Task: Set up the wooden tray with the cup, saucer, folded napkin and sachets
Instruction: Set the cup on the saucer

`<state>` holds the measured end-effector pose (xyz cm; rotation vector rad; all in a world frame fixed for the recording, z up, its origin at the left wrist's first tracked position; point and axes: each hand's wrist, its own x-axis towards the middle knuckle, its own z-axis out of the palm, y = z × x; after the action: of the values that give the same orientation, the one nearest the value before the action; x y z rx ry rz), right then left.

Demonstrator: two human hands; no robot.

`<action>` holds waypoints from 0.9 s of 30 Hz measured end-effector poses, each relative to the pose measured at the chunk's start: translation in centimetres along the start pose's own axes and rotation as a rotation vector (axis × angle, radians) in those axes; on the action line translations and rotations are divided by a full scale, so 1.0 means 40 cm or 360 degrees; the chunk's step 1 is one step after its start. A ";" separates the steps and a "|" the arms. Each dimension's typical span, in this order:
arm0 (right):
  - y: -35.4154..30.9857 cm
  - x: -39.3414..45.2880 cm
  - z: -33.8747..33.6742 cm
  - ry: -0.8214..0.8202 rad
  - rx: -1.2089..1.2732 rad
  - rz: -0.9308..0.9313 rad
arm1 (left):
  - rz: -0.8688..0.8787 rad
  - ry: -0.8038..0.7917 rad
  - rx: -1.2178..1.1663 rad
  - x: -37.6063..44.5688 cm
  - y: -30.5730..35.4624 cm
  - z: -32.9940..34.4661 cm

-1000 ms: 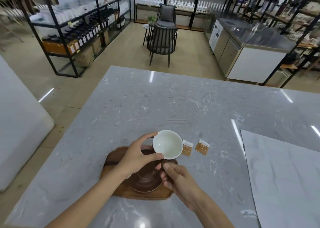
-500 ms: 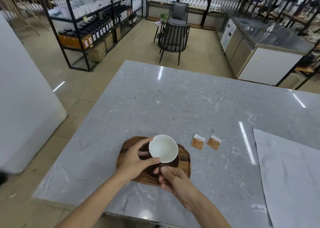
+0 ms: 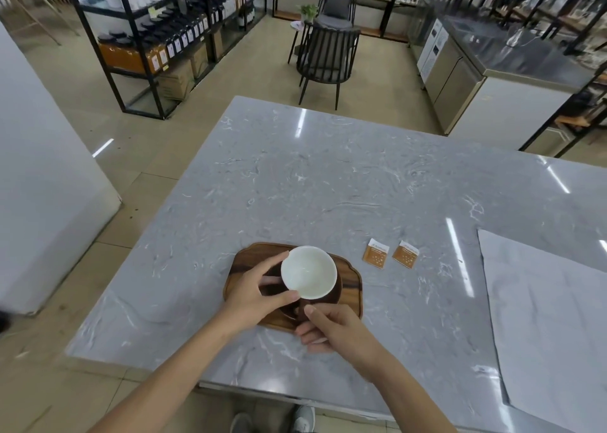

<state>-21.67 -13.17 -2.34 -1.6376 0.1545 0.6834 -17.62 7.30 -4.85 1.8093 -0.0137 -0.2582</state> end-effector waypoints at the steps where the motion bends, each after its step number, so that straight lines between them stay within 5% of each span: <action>1: -0.002 0.001 -0.017 0.0079 -0.0101 -0.0045 | 0.0010 -0.0006 0.0011 0.002 -0.001 -0.005; 6: -0.012 0.025 -0.114 0.0725 -0.0573 -0.0422 | 0.0031 -0.0117 0.0005 0.019 0.008 -0.028; 12: -0.006 0.058 -0.118 0.0287 -0.0589 -0.0533 | 0.0023 -0.0243 0.0055 0.035 -0.001 -0.031; 27: 0.017 0.062 -0.101 0.0361 -0.0551 -0.0545 | -0.0003 -0.0420 0.0082 0.045 -0.019 -0.037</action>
<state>-18.61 -16.39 -4.05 -2.0115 -0.0870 0.2689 -15.71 8.65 -5.55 1.8149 -0.2059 -0.5002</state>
